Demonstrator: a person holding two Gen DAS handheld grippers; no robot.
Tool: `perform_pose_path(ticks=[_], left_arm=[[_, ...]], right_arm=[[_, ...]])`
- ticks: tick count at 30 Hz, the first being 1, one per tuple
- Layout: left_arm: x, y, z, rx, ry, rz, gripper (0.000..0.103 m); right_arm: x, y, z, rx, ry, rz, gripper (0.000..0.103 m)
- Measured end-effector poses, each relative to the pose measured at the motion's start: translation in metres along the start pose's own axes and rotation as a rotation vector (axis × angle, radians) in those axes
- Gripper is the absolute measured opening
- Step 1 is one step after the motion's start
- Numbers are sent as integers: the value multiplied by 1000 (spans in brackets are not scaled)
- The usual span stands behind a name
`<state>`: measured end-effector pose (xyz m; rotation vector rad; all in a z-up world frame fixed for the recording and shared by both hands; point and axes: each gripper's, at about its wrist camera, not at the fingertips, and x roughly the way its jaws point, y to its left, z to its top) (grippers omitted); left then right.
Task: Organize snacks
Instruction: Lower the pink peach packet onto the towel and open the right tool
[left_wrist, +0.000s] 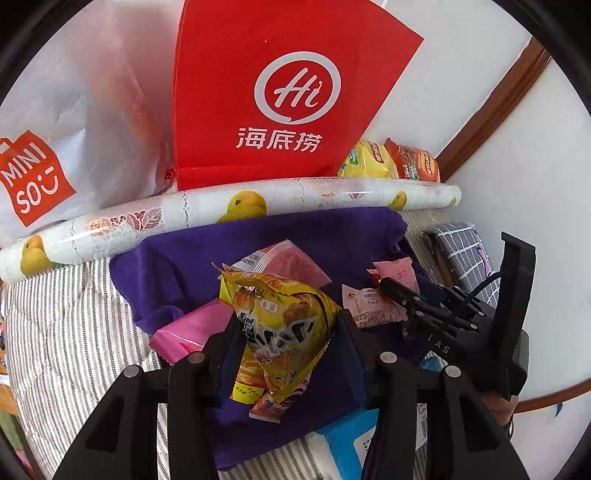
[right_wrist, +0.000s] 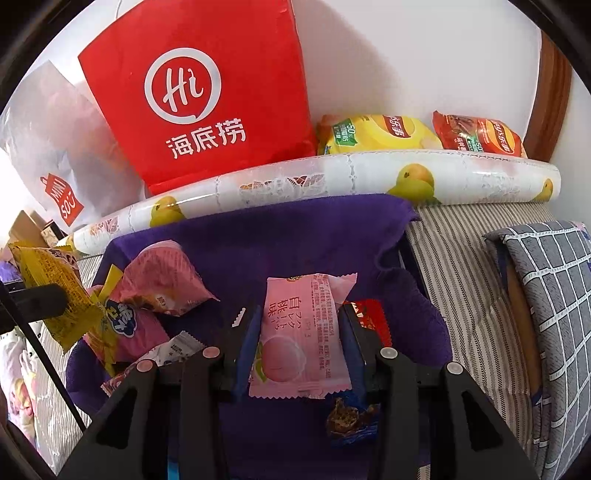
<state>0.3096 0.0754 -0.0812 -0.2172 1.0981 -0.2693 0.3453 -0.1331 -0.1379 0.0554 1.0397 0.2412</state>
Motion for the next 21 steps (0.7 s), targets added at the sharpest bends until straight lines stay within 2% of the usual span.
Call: perform_pose_path(ticks=[9, 12, 21], left_arm=[[3, 0, 0, -2, 5, -15, 46], [5, -1, 0, 0, 7, -18, 46], [13, -2, 0, 2, 17, -36, 46]], right_arm=[[0, 2, 0, -8, 13, 7, 47], [-4, 2, -1, -9, 0, 10, 51], [-26, -1, 3, 2, -67, 23, 56]])
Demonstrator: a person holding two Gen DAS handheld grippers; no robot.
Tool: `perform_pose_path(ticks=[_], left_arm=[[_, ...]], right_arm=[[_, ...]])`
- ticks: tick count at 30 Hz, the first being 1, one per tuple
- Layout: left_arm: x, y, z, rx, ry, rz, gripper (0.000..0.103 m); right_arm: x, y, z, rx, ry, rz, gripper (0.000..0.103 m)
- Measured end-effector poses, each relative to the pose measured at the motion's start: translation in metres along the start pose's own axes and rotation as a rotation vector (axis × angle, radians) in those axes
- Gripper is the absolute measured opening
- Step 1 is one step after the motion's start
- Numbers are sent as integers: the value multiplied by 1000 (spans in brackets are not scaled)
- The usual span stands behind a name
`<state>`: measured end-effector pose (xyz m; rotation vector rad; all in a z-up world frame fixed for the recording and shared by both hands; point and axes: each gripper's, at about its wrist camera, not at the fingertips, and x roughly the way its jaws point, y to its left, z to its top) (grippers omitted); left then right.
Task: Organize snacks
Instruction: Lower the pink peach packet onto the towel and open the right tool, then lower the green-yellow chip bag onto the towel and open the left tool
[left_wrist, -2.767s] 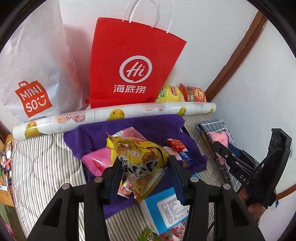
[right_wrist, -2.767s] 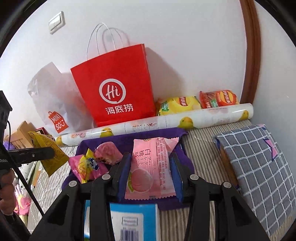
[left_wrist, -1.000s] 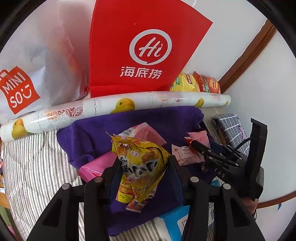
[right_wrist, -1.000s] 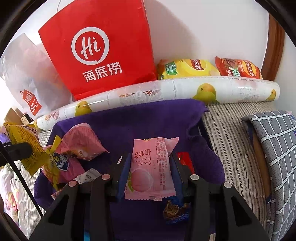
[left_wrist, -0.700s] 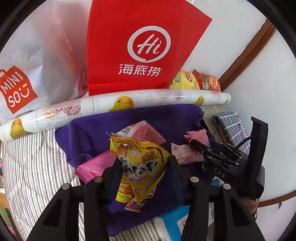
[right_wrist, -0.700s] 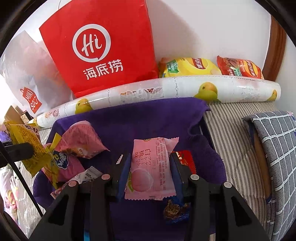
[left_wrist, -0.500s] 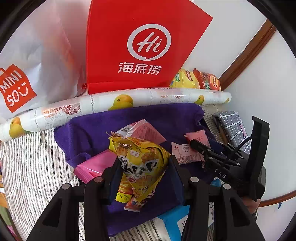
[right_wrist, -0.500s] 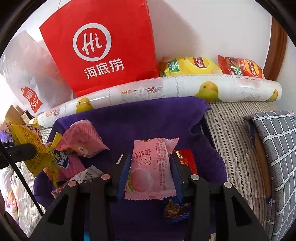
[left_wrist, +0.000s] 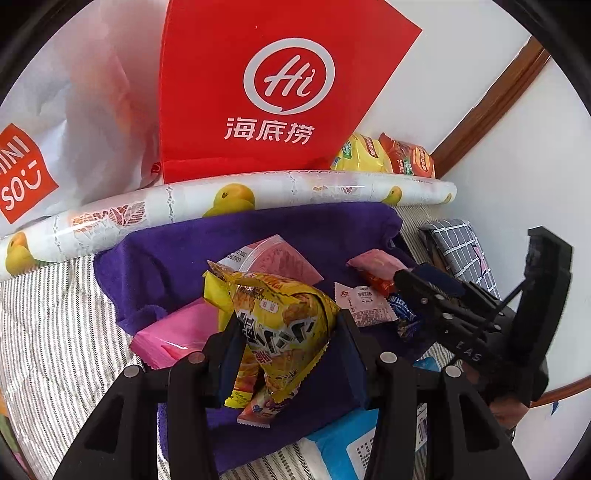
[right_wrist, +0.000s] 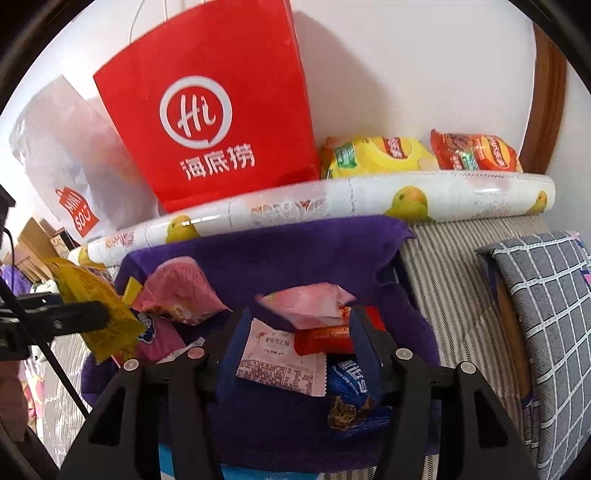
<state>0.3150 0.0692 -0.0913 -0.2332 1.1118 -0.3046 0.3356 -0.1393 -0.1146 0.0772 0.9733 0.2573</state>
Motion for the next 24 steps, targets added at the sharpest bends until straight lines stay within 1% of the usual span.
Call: perform_pose_path(ticks=[7, 19, 24], left_arm=[[7, 0, 0, -1, 12, -4, 46], [11, 1, 2, -4, 17, -12, 46], [13, 1, 1, -6, 17, -26, 46]], right_arm=[[-8, -4, 4, 21, -28, 9, 56], [-11, -3, 3, 24, -33, 11, 56], [-12, -4, 3, 27, -33, 10, 56]])
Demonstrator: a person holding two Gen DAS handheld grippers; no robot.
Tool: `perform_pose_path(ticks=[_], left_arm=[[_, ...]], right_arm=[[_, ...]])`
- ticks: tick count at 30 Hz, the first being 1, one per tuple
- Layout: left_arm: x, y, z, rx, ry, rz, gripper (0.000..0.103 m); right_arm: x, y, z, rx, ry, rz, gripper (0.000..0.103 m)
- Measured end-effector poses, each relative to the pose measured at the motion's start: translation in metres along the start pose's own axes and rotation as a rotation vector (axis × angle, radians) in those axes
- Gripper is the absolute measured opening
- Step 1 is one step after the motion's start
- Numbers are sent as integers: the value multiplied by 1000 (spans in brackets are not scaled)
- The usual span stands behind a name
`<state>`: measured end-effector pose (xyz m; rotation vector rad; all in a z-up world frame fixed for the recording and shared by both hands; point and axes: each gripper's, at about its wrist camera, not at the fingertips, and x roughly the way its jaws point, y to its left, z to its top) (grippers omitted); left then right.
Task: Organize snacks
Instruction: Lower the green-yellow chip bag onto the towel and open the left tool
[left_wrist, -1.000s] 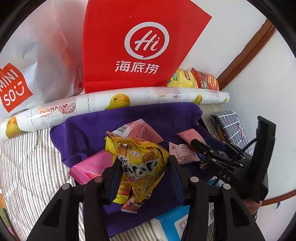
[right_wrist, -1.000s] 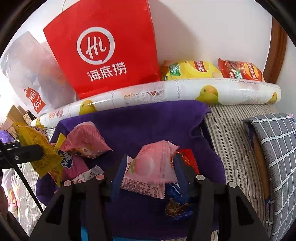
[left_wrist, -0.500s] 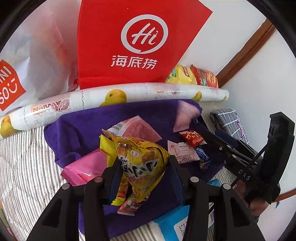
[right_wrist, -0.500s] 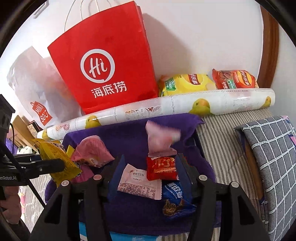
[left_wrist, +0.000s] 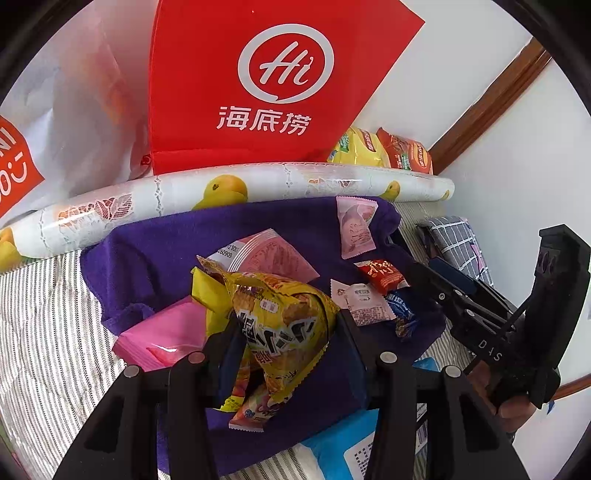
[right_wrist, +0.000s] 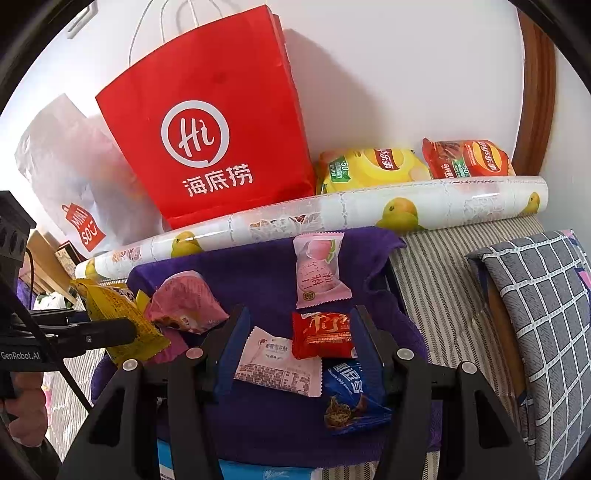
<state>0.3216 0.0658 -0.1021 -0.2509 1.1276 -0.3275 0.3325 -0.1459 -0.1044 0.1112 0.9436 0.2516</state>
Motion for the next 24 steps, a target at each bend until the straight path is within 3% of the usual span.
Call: perform_pose_path(ticks=[24], left_arm=[[5, 3, 1, -18, 6, -17, 47]], right_arm=[[5, 0, -2, 0, 14, 0, 56]])
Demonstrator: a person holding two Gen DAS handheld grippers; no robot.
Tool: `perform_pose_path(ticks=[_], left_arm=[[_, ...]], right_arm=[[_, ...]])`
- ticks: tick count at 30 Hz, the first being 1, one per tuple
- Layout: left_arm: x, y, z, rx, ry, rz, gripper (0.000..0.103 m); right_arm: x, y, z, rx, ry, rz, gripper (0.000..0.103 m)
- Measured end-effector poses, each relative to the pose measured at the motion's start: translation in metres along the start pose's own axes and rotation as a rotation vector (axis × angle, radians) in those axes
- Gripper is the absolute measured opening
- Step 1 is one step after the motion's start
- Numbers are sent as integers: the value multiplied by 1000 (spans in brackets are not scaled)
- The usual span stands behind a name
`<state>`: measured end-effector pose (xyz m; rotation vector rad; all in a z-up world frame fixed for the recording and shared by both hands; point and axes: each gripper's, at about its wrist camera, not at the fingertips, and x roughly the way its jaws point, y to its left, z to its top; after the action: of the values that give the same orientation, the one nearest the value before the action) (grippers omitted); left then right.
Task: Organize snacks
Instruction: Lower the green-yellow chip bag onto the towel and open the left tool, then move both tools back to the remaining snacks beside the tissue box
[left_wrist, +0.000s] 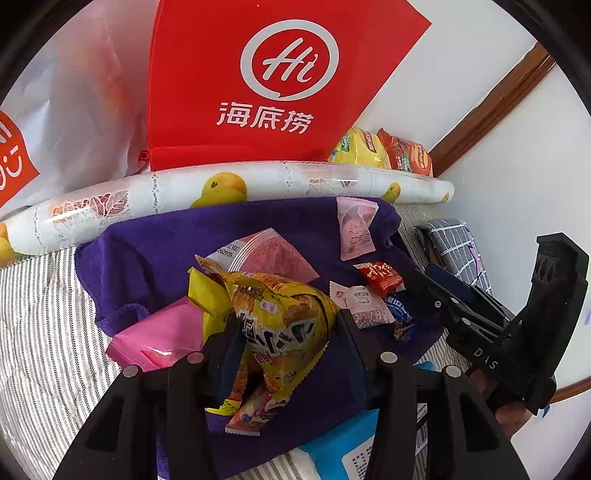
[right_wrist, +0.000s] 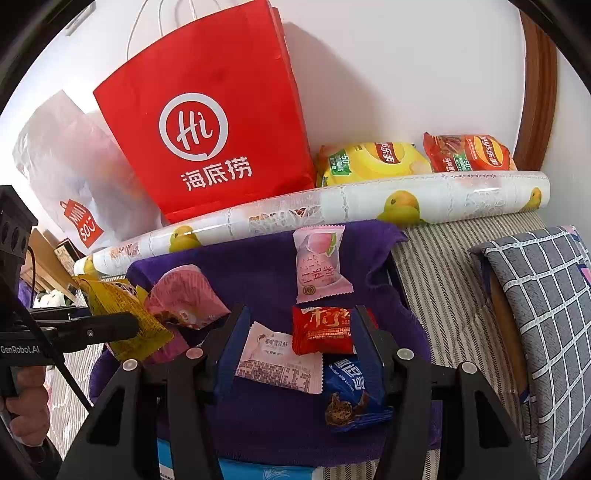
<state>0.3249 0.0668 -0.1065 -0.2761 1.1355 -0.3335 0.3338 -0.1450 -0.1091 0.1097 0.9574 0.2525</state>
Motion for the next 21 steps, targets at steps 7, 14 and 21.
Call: perform_pose_path(ticks=[7, 14, 21], left_arm=[[-1, -3, 2, 1, -2, -2, 53], [-8, -5, 3, 10, -21, -4, 62], [-27, -9, 4, 13, -66, 9, 72]], right_arm=[[1, 0, -2, 0, 5, -1, 56], [1, -2, -2, 3, 2, -2, 56], [-5, -3, -2, 12, -4, -8, 56]])
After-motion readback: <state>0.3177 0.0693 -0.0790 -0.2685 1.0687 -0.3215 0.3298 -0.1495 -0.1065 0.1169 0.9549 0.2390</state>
